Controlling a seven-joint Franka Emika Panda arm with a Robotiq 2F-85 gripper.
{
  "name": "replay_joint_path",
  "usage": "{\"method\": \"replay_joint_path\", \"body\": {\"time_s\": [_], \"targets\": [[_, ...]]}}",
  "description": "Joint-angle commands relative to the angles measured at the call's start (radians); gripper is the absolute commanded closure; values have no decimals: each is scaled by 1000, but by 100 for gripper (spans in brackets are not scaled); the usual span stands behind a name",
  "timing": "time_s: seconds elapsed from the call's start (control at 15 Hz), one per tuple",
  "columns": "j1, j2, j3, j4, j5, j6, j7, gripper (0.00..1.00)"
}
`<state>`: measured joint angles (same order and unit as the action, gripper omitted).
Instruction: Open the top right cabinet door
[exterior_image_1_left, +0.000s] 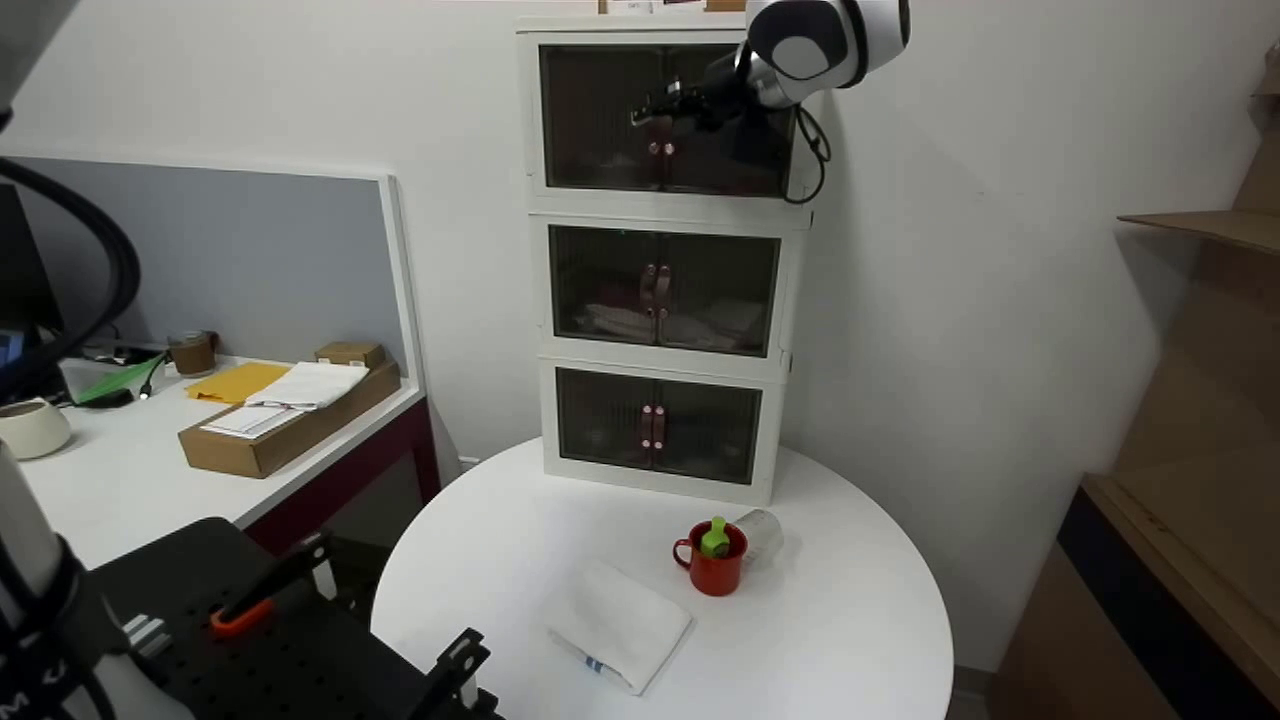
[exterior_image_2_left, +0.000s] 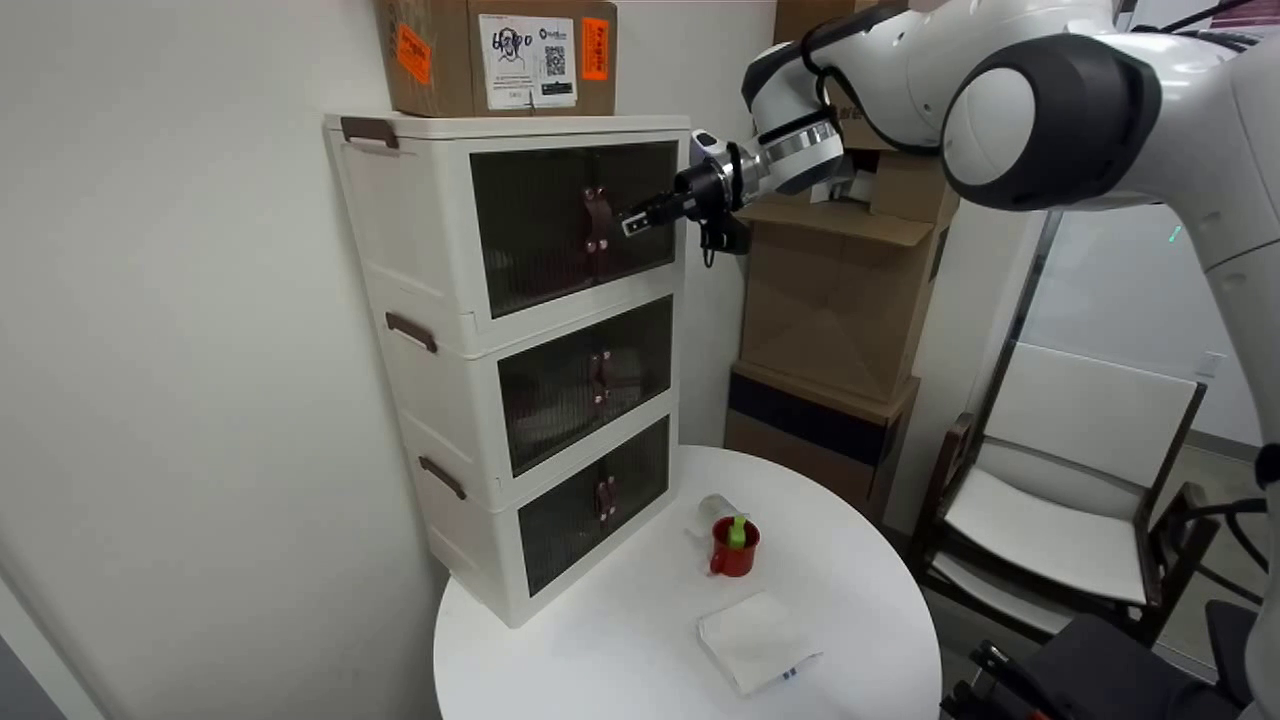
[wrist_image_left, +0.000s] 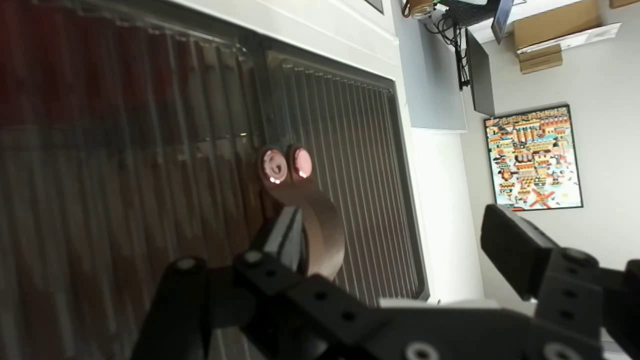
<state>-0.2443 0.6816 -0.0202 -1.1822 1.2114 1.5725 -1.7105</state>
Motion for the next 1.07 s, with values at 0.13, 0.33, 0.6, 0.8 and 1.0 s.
{"method": "replay_joint_path", "body": {"time_s": [0.13, 0.33, 0.6, 0.8, 1.0], "targets": [[12, 17, 11, 39, -12, 22, 20, 30], [22, 12, 11, 39, -26, 42, 10, 38], [24, 10, 16, 40, -43, 63, 8, 67], [22, 8, 20, 40, -50, 62, 6, 89], [7, 6, 31, 38, -41, 28, 10, 100]]}}
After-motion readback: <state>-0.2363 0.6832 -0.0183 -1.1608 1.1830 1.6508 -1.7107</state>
